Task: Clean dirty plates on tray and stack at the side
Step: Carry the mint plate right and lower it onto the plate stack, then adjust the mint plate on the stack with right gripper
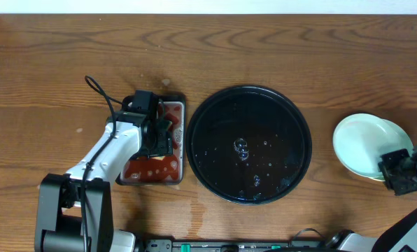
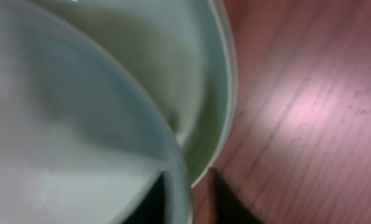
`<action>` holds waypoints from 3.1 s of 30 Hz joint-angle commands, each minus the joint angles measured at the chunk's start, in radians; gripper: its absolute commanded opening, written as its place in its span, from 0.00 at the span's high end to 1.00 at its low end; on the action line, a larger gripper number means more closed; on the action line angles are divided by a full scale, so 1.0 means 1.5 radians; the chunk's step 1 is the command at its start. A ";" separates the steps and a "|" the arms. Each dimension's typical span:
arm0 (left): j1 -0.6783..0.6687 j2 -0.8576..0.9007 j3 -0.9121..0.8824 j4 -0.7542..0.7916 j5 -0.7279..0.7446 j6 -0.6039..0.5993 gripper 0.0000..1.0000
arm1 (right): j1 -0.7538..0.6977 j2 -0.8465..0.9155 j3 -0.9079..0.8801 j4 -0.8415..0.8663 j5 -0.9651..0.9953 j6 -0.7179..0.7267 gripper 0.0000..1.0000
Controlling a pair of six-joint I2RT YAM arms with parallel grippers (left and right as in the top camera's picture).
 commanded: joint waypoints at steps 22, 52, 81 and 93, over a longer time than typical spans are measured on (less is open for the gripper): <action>0.003 0.003 -0.006 0.000 -0.003 0.003 0.21 | -0.038 -0.014 -0.004 -0.018 -0.085 -0.060 0.29; 0.003 0.003 -0.006 0.000 -0.003 0.003 0.21 | -0.039 -0.014 -0.004 -0.122 -0.090 -0.065 0.18; 0.003 0.003 -0.006 0.000 -0.003 0.003 0.21 | 0.100 -0.014 0.009 0.039 -0.495 -0.309 0.43; 0.003 0.003 -0.006 0.000 -0.003 0.003 0.21 | 0.147 -0.014 0.009 0.158 -0.321 -0.084 0.42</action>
